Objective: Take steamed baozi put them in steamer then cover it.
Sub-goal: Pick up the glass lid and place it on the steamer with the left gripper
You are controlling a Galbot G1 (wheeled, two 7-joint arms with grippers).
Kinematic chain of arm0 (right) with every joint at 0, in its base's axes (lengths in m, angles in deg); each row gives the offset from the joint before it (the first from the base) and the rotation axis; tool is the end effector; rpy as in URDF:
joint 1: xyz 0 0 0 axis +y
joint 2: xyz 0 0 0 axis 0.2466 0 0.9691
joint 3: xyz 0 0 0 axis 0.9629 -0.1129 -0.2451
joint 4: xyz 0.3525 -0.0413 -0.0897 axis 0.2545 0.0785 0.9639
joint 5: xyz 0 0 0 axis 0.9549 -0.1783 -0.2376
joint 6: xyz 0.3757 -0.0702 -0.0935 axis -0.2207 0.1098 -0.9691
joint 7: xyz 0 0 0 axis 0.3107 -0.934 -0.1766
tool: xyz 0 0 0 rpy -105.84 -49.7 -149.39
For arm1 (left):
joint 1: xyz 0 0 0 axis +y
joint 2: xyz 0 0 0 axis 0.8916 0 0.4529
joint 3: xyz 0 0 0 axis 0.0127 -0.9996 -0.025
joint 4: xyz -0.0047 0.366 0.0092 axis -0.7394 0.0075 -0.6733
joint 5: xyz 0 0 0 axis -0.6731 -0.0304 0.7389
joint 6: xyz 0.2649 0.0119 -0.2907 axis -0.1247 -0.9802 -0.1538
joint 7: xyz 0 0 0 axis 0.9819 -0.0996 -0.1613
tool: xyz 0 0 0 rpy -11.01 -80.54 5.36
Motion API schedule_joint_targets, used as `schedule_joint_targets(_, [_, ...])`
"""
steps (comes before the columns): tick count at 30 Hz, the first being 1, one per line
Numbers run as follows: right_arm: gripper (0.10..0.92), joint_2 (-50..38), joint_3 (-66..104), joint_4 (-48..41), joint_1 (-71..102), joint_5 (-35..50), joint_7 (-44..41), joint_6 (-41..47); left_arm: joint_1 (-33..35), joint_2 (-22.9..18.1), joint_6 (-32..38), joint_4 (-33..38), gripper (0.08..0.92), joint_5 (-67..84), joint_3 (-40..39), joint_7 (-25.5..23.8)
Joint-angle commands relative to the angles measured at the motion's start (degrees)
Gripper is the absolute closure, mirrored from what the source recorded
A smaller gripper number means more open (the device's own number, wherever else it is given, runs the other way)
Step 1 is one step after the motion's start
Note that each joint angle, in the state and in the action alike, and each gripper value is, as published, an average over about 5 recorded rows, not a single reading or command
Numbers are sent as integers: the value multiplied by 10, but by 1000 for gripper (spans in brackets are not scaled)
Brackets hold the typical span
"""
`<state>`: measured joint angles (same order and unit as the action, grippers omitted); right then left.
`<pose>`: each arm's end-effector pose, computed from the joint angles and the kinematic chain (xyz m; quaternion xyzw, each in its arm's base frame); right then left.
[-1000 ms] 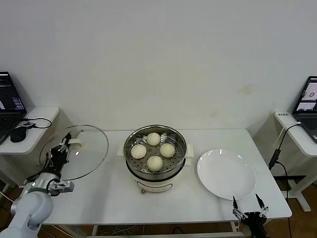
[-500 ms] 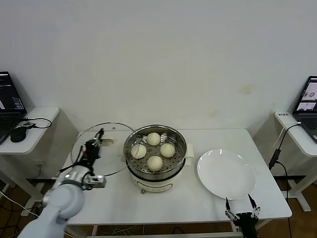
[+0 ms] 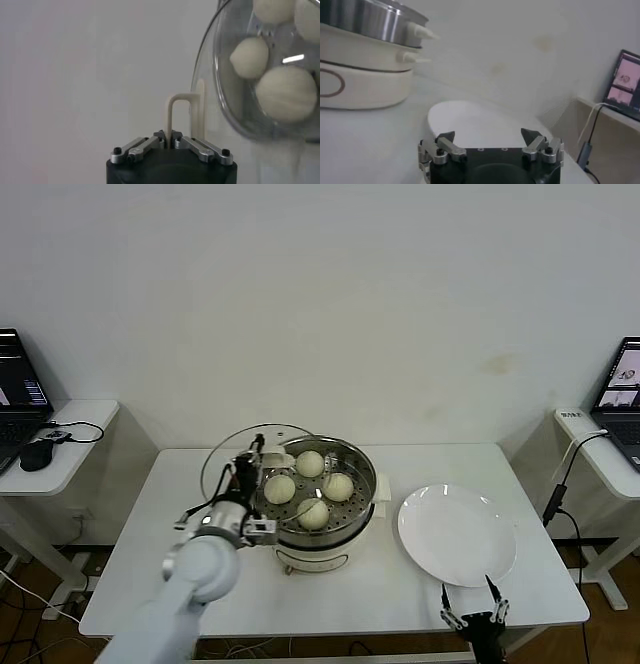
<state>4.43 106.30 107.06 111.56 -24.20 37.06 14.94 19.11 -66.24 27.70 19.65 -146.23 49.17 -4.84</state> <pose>0.1442 -0.0880 -0.4408 -0.0082 -0.9815 0.1753 0.0764 0.3700 -0.0433 -0.2325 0.0573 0.7156 0.6949 0.0419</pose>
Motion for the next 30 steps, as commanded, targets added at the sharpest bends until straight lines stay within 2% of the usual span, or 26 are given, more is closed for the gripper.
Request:
schedule_joint_targets(1, [203,3,-6,-12,-2,-24,2,-7,-42,-112,-21,-53,859,-85,-54,-20])
schedule_joint_targets(14, [202,4,-9,-25,-4,-24,5,-12,-38,-151,-11,-100,859,-106,-53,-14])
schedule_joint_targets(30, [203,4,-12,-29,-2,-27,8,-15,-24,-162,6,-117,859,-129,-36,-1])
